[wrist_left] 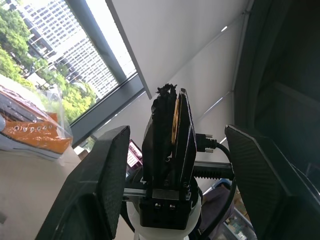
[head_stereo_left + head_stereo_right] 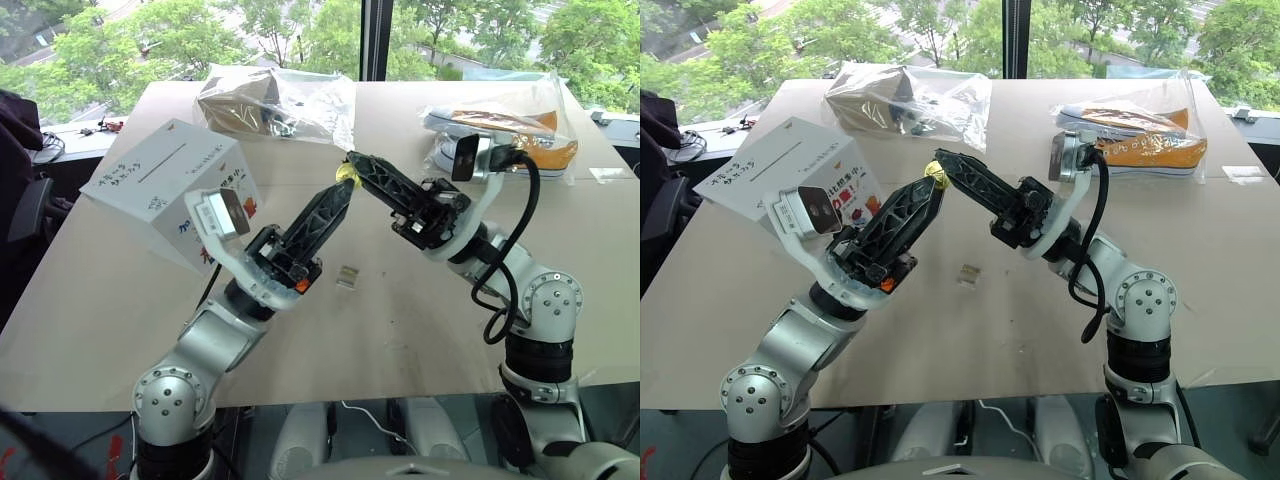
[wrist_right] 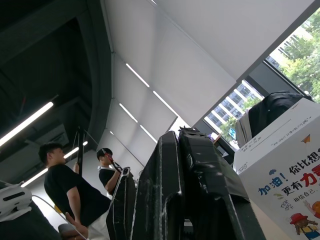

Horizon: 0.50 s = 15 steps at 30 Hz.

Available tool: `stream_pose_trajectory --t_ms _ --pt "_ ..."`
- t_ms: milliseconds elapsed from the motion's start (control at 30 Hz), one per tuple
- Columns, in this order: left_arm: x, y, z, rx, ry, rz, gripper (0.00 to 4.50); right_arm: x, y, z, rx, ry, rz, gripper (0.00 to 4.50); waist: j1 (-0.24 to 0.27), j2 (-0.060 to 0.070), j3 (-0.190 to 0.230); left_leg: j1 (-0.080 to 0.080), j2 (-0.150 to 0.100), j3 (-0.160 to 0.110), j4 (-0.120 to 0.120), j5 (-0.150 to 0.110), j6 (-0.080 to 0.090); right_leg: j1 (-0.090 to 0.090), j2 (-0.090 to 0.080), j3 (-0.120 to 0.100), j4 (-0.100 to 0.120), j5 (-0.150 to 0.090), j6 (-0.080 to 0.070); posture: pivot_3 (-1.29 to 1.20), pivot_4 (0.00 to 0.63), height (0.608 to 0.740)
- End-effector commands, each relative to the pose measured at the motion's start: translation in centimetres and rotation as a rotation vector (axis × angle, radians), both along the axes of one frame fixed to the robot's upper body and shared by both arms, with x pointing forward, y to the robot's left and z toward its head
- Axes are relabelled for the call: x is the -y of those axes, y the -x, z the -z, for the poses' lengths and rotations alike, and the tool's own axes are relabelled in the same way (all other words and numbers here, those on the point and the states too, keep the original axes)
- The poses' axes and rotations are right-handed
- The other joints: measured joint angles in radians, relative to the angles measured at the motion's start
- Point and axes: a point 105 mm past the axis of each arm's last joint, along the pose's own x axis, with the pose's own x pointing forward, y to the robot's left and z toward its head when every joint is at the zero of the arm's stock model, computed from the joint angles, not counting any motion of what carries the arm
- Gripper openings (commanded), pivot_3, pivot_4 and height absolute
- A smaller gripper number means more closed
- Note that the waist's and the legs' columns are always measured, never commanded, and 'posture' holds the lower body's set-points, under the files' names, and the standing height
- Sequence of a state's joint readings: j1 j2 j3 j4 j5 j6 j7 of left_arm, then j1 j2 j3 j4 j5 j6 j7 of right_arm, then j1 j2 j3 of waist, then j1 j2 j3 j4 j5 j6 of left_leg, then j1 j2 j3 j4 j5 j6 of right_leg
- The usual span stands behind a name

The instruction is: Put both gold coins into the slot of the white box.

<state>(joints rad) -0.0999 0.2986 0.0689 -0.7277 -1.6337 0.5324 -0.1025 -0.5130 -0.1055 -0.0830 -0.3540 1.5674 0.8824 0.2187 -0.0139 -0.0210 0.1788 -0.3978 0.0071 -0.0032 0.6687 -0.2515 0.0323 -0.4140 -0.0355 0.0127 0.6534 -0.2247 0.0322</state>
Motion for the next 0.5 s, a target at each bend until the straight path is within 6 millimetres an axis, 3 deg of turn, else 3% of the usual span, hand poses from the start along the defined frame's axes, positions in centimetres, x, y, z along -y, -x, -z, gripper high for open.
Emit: stream_pose_trajectory --t_ms 33,133,500 --pt "0.12 0.66 -1.02 0.060 0.014 0.008 1.36 0.08 1.18 -0.80 0.049 -0.017 -0.019 0.00 0.000 0.000 0.000 0.000 0.000 0.000 0.000 0.000 0.000 0.000 0.000 0.000 0.000 0.000 0.000 0.00 0.150 0.740" --pt "0.13 0.64 -1.04 0.062 0.012 -0.001 0.02 0.04 1.35 -0.58 0.049 -0.007 -0.025 0.00 0.000 0.000 0.000 0.000 0.000 0.000 0.000 0.000 0.000 0.000 0.000 0.000 -0.001 0.000 0.000 0.00 0.150 0.740" --pt "0.07 0.61 -1.07 0.067 0.008 -0.010 0.02 -0.15 1.44 -0.34 0.078 0.016 -0.008 0.00 0.000 0.000 0.000 -0.001 0.000 0.000 -0.001 0.000 0.000 0.000 0.000 0.000 -0.002 0.000 0.000 0.00 0.150 0.740"
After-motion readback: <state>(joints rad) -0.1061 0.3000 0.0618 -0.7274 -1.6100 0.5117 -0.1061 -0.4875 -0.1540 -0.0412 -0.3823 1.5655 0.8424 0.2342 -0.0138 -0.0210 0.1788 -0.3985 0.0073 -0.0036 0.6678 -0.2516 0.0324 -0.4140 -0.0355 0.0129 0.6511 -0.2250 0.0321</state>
